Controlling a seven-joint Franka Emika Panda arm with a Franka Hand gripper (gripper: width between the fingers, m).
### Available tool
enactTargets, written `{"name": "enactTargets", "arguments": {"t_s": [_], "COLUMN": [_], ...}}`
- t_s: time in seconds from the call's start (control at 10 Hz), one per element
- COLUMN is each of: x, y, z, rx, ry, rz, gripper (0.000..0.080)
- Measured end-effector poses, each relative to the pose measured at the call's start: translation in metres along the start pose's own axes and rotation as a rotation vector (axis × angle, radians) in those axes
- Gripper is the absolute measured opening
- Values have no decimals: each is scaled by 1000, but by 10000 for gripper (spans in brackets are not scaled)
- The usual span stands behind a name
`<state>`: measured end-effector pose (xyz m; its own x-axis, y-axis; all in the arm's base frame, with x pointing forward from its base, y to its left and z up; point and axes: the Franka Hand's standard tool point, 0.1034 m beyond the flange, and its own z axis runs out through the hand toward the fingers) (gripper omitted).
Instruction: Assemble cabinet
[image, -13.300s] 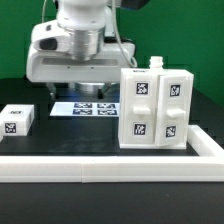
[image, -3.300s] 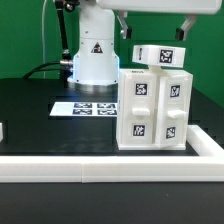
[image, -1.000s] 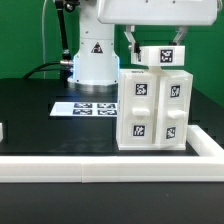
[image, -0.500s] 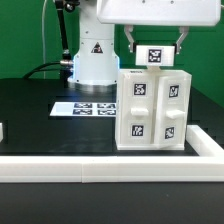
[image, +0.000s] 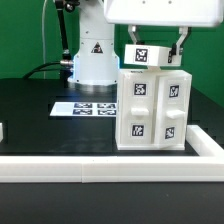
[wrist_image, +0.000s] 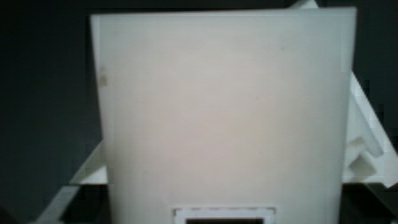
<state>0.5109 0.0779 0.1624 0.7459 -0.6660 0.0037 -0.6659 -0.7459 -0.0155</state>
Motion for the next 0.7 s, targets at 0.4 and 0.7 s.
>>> {"name": "enactTargets", "arguments": {"t_s": [0.4, 0.7], "x": [-3, -3], "y": [-4, -8], "z": [0, 0], "rx": [8, 24], "ry": [1, -5], "rz": [378, 615], "gripper": [557, 557]}}
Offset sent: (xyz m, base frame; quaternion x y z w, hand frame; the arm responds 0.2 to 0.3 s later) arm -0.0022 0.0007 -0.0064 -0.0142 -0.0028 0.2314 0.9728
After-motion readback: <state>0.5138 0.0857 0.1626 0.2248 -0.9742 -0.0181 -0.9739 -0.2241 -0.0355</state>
